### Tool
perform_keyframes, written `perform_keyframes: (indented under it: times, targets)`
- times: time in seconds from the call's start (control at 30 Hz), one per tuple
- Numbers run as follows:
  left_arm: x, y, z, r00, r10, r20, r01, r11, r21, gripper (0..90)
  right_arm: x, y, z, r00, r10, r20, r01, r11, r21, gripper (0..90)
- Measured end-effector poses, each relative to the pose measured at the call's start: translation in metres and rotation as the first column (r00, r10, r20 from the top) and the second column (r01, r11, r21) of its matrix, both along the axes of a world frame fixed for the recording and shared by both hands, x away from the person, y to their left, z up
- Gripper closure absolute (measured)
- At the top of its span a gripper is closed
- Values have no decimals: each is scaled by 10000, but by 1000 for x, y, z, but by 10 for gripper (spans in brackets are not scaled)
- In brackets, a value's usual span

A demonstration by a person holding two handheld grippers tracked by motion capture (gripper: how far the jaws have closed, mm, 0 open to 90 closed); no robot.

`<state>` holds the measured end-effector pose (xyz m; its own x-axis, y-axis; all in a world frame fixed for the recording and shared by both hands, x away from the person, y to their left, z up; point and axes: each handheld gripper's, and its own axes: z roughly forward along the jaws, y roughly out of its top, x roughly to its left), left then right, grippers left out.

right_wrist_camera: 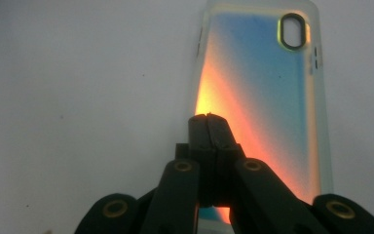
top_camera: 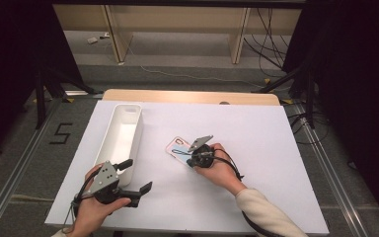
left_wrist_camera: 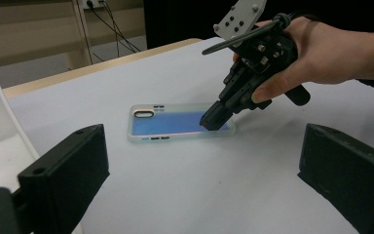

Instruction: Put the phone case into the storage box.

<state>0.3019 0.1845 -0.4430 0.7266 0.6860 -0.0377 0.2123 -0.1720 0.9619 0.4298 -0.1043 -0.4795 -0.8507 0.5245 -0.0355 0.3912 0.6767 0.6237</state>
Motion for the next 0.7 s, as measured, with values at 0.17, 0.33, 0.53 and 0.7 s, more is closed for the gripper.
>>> perform_keyframes:
  times: [0.17, 0.33, 0.53, 0.7]
  targets:
    - [0, 0, 0, 10000, 6, -7, -6, 10000, -8, 35, -1, 5, 0, 9998, 165, -100, -165, 9999, -31, 900]
    - [0, 0, 0, 10000, -9, -2, 9, 10000, 1, 35, -1, 11, 1, 9994, 226, -260, -226, 9997, -2, 900]
    - [0, 0, 0, 10000, -6, -2, 6, 10000, 17, 35, -4, 19, 1, 9994, 128, -330, -126, 9999, 45, 900]
    - [0, 0, 0, 10000, -5, -4, 5, 10000, 12, 35, -4, 25, 0, 9991, 64, -408, -54, 9997, 235, 900]
